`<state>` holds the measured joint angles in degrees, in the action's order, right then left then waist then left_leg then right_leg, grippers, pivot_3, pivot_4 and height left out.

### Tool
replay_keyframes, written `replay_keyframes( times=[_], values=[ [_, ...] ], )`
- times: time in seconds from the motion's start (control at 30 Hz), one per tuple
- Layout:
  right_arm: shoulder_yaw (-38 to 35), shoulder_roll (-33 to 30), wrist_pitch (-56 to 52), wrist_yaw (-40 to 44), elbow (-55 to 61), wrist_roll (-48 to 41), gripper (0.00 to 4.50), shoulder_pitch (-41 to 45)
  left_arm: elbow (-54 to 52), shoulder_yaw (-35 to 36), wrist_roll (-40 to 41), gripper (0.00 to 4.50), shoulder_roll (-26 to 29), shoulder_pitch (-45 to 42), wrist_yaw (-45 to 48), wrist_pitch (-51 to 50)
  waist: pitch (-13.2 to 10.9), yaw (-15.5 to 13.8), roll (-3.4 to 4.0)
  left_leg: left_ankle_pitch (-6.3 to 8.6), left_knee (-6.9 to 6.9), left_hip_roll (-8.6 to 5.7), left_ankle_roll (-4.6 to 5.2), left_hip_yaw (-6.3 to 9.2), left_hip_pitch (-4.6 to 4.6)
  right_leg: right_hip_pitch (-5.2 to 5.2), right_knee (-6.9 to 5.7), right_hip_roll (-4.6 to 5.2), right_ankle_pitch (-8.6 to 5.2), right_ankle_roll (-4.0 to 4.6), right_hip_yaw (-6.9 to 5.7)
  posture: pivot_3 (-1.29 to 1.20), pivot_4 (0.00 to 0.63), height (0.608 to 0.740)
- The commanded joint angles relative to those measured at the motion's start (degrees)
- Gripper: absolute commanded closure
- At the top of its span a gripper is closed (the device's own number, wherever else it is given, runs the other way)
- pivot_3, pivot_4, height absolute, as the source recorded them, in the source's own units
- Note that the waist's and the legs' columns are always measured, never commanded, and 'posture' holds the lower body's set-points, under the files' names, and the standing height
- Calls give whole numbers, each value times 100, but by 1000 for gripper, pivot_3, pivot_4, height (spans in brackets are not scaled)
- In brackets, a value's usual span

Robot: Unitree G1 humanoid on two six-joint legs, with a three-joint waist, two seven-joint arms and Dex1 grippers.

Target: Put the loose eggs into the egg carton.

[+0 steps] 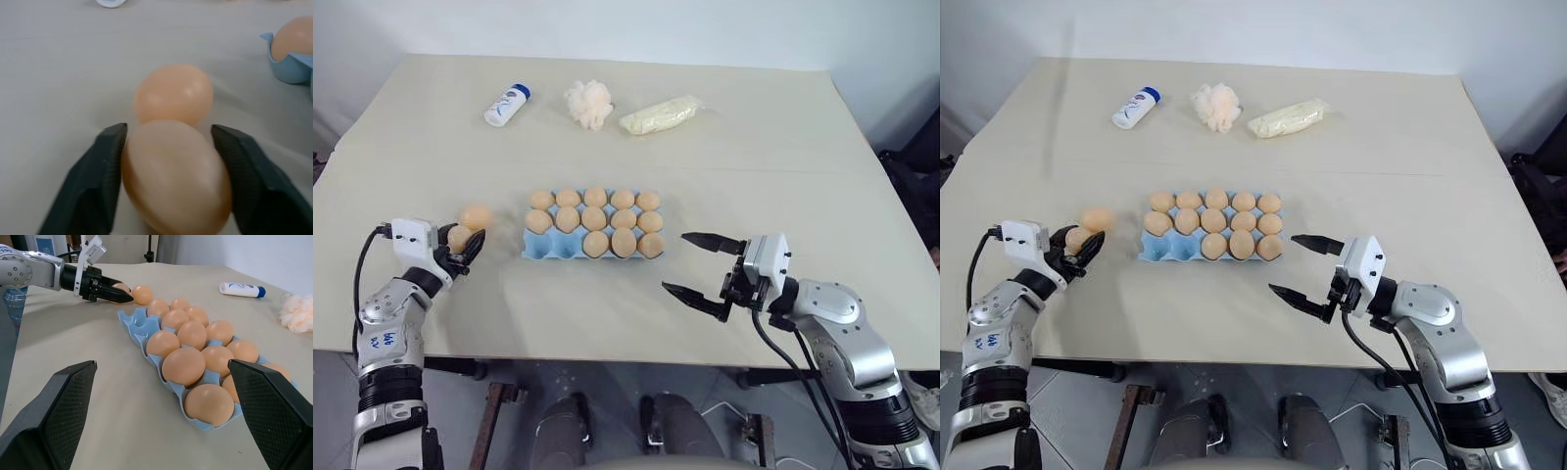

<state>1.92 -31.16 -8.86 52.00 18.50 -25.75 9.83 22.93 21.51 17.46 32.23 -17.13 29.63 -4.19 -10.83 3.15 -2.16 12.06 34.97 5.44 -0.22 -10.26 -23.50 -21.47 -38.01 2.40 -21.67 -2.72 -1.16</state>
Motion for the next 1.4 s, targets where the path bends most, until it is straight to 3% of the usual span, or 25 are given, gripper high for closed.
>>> replay_keyframes(
  times=[0.03,0.13,0.33,0.57,0.67,0.8,1.03,1.2,1.4],
  values=[
    [-101,-23,44,-16,232,-46,0,-3,-406,196,217,2190,112,257,269,180,0,6,0,0,0,0,0,0,0,0,0,0,0,0,0,0,150,740],
    [-117,-50,29,-11,246,-50,0,-33,-930,275,358,2190,152,634,702,622,0,6,0,2,-3,2,-1,-1,0,0,2,1,0,0,0,0,150,740],
    [-141,-75,-18,-32,262,-59,0,-69,-2064,-316,772,2190,269,786,1713,211,0,-36,1,17,-3,0,-26,1,-1,1,2,3,-1,2,-3,0,150,740],
    [-156,-67,-2,-172,329,52,0,-120,-1449,-1441,366,2190,-116,-352,2167,264,0,-70,2,13,-1,-9,-17,-1,2,6,3,9,9,-2,1,0,150,740],
    [-200,-46,11,-281,401,81,0,-177,-1129,-1638,279,2190,-150,-616,2344,277,0,-7,2,-3,-2,-4,8,-8,1,-2,4,0,8,-2,9,0,150,740],
    [-253,-40,27,-416,539,119,0,-332,-805,-1807,205,2190,-95,-803,2719,352,-1,-1,2,-16,-2,6,-28,-7,0,-5,3,-15,4,0,9,0,150,740],
    [-221,36,146,-482,552,145,0,-487,-635,-1490,194,282,76,-847,2762,609,-1,-6,1,-15,4,7,-27,-7,-1,-3,2,-12,3,-1,10,0,150,740],
    [-185,63,287,-392,462,154,0,-577,-770,-1094,393,282,398,-506,2838,599,-1,10,2,-15,1,7,-25,-7,1,-3,0,-11,3,-1,10,0,150,740],
    [-148,-19,378,-176,362,132,0,-561,-1187,-640,768,131,976,485,3457,379,-1,12,2,-12,-6,10,-29,-7,0,-5,5,-11,0,3,8,0,150,740]
  ],
)
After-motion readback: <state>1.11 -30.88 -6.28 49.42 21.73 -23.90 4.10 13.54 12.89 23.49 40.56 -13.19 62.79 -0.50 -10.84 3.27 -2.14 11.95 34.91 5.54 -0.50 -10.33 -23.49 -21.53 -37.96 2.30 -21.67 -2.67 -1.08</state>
